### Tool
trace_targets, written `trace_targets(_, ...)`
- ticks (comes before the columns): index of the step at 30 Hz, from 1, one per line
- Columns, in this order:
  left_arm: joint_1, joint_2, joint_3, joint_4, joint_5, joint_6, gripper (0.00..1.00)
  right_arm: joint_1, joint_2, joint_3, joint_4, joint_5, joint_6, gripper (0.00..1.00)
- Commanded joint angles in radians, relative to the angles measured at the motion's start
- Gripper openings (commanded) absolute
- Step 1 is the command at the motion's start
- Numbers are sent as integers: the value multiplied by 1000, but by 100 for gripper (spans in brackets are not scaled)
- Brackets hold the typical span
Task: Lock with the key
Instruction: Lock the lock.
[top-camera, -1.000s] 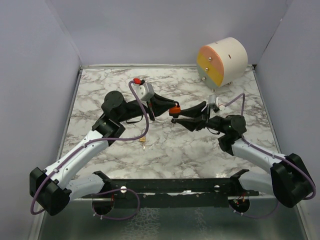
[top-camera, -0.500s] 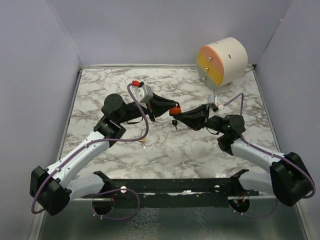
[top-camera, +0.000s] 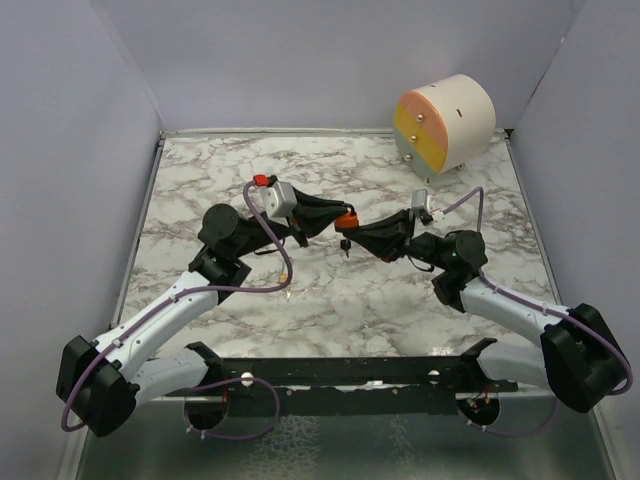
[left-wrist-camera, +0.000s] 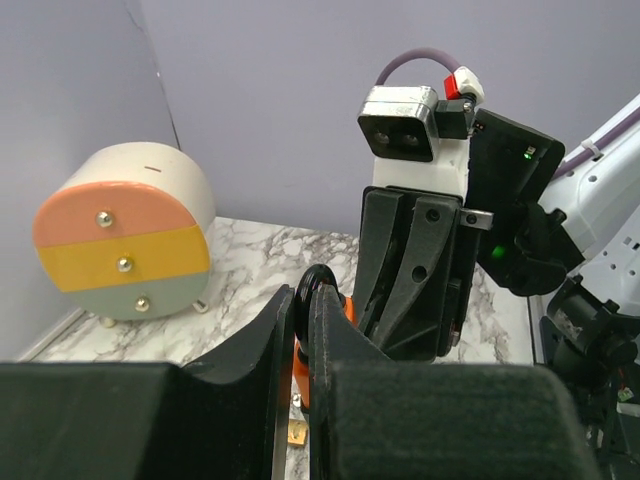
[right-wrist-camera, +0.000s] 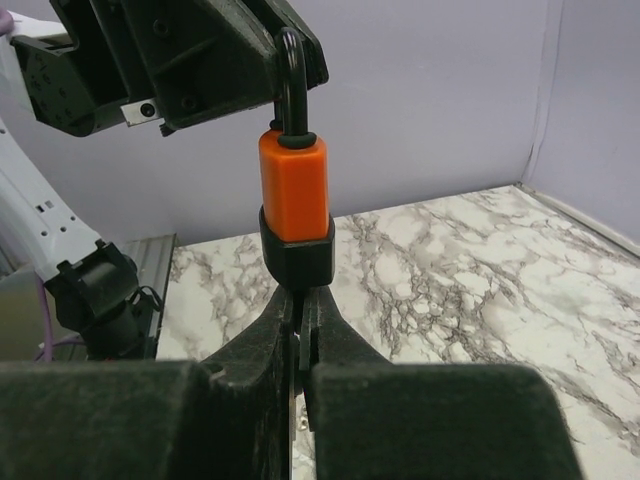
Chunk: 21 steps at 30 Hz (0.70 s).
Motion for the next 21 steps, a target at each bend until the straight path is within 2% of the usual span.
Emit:
trace_targets(1, 1, -52, 35, 167, -78, 48, 0, 22, 3, 0, -111, 11, -40, 1)
trace_targets(9, 1, -49, 59, 177, -116, 100, 0, 37, -6, -34, -180, 19, -64, 1)
trace_targets(16, 1, -31, -47, 432, -192, 69, 0, 61, -16, -65, -149, 154, -41, 1)
trace_targets(21, 1, -45, -91, 499, -247, 79, 0, 78, 9, -44, -164, 172, -55, 1)
